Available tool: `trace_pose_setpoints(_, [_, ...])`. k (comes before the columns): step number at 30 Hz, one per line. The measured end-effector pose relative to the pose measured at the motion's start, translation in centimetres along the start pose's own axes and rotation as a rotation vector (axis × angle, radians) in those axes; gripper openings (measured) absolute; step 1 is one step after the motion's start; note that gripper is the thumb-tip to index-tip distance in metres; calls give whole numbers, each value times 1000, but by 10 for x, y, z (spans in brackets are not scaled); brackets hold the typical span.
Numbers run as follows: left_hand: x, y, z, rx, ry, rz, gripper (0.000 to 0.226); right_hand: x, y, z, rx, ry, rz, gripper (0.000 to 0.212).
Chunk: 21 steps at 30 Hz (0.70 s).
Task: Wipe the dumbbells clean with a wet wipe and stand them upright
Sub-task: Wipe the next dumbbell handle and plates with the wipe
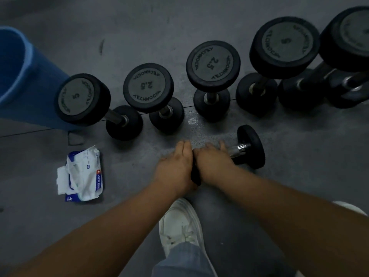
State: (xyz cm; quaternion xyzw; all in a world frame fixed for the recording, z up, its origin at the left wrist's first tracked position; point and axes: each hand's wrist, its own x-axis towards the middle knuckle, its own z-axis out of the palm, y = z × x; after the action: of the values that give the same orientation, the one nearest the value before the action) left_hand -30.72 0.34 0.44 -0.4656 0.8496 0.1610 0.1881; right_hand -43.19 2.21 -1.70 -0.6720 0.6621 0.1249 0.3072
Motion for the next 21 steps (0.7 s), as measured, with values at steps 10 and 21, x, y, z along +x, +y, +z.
trace_pose_setpoints(10, [1,-2,3,-48,16,-3,108,-15,1,9,-75,179,-14,29])
trace_pose_setpoints(21, [7,-5,-3,-78,-40,-8,103,-16,7,38,-166,325,-70,51])
